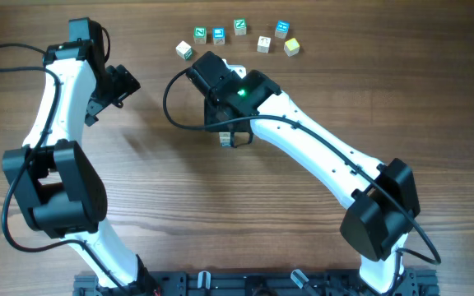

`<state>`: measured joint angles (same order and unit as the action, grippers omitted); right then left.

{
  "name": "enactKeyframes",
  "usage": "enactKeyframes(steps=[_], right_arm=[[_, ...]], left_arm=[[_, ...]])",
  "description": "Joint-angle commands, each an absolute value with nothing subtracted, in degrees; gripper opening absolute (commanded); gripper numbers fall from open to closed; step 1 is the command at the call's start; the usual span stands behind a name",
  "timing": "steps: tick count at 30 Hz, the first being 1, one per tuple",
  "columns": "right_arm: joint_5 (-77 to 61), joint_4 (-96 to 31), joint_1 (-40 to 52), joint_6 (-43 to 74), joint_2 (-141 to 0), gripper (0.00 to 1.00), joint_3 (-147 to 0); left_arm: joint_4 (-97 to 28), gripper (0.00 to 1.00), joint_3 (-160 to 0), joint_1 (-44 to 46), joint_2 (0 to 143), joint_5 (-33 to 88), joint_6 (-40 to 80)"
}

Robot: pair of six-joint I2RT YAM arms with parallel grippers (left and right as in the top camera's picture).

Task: Form a tower
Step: 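Lower the 8 block onto the X block on the tower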

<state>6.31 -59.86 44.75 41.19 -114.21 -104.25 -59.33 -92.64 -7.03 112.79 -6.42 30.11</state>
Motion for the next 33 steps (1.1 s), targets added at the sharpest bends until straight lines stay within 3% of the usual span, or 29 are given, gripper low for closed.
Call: enactKeyframes(steps=[1, 10, 13, 16, 33], right_arm=[[7.53, -58.92, 45.15, 42.04, -115.0, 0.37, -104.51], [7.57, -58.41, 45.15, 42.13, -115.0, 0.38, -104.51], [7.55, -58.67, 45.15, 42.09, -115.0, 0.54, -104.51], [7.55, -59.59, 45.15, 42.0, -115.0, 0.59, -104.49], [7.73, -56.62, 45.15, 42.19, -114.98, 0.41, -101.56]], left_arm=[[-59.33, 1.0, -93.54, -7.09, 111.11, -7.18, 30.06], [-59.33, 1.0, -93.54, -7.09, 111.11, -7.18, 30.06], [-59.33, 1.0, -93.54, -7.09, 111.11, -7.16, 30.06], [-59.33, 1.0, -93.54, -7.09, 111.11, -7.18, 30.06], [-59.33, 1.0, -93.54, -7.09, 111.11, -7.18, 30.06]])
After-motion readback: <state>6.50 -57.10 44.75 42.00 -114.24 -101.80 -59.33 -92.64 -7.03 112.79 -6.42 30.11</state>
